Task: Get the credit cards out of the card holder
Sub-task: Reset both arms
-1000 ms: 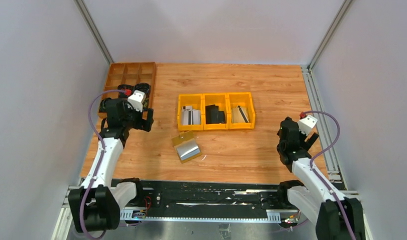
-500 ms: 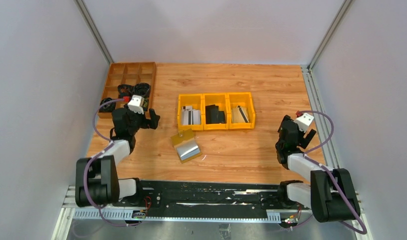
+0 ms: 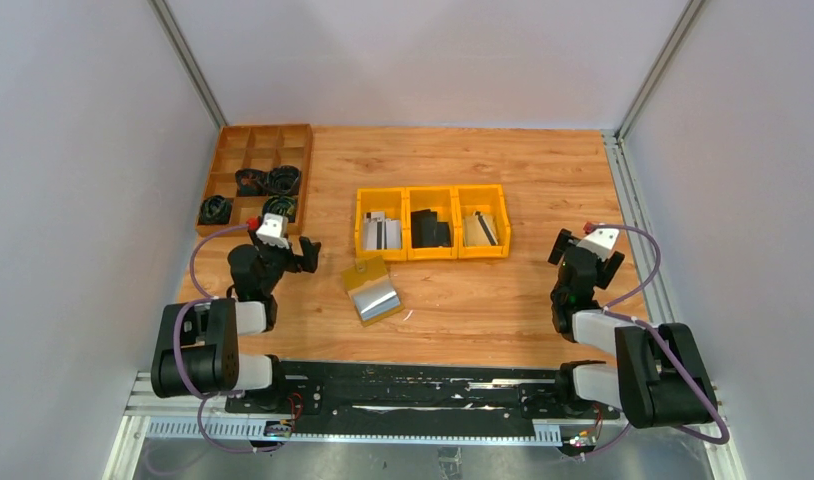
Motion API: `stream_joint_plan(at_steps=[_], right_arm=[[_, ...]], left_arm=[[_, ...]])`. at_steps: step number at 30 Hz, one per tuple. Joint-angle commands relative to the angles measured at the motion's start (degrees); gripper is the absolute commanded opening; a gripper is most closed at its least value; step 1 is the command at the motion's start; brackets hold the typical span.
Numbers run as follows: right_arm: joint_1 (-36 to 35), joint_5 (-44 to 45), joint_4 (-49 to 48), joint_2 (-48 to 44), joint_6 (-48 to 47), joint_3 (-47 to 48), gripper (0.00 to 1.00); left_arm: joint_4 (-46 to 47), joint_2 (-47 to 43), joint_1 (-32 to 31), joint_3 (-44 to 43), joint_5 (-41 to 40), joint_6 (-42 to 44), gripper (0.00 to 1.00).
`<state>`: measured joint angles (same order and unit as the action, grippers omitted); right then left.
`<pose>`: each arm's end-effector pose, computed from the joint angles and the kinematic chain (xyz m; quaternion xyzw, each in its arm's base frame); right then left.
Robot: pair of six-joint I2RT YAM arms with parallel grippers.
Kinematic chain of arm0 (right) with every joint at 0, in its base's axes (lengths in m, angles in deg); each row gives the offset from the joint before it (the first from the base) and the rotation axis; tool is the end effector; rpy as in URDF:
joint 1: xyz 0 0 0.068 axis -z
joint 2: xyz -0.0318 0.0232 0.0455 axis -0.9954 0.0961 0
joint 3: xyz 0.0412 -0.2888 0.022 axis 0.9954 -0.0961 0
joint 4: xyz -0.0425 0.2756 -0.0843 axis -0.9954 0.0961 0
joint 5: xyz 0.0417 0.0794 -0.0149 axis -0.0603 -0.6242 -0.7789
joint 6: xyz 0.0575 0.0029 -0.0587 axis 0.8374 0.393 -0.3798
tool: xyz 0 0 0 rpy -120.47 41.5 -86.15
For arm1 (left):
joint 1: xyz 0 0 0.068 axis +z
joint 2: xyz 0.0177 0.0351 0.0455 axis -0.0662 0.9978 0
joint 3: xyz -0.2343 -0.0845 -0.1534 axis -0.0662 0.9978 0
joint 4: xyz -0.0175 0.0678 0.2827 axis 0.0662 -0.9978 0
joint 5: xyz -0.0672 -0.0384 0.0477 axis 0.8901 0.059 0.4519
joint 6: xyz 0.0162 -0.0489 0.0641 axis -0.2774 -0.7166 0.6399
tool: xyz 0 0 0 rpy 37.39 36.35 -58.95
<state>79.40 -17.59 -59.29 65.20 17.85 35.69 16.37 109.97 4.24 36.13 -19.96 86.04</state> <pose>0.2484 -0.0192 0.1528 0.2032 0.7232 -0.1674 0.6385 0.2633 0.0075 0.1325 0.0737 0.7721 -0.1232 0.6191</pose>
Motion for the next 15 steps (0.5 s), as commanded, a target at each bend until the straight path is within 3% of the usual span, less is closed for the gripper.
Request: stream_joint_plan(at_steps=[1,2,5,6,8,9,10,12,13,15], right_arm=[[1.0,-2.49,-3.06,0.82,-1.92,-0.51,0.91],[1.14,-3.69,-2.67,1.44,-2.38,0.03,0.91],[1.39,-13.45,-3.21,3.86,-6.75,1.53,0.91],[1.31,-18.77,-6.63,5.9,-9.24,0.41,0.91],[-1.03,-14.69,-28.85,15.42,-13.52,-4.36,0.93],[-1.65,-12.6,-27.18,14.01,-13.42,-4.12,0.95],[-1.23,-12.67,-18.23,11.42,-11.62,-2.04,0.95],[1.06,-14.66,-4.41,9.81,-8.22,3.34,0.96],[1.29,-15.05,-9.64,10.61,-8.93,1.79,0.96],[1.26,-14.75,-15.05,12.82,-10.11,0.5,0.96]], left_arm=[[11.89,-1.53,-1.36,2.45,-5.98,0.41,1.0],[11.05,-1.52,-2.49,3.04,-7.88,2.95,1.0],[21.81,4.0,-5.1,4.54,-10.69,2.88,1.0],[16.05,2.33,-5.13,2.95,-11.43,3.28,1.0],[8.55,-0.14,-5.13,1.53,-12.35,4.5,1.0],[12.53,1.58,-5.13,2.14,-12.36,3.26,1.0],[16.12,3.13,-5.09,2.35,-12.3,2.47,1.0],[10.14,1.38,-5.17,0.88,-12.49,3.39,1.0],[8.07,0.79,-5.28,0.46,-12.78,4.02,1.0],[12.7,2.18,-5.4,1.45,-12.87,2.89,1.0]])
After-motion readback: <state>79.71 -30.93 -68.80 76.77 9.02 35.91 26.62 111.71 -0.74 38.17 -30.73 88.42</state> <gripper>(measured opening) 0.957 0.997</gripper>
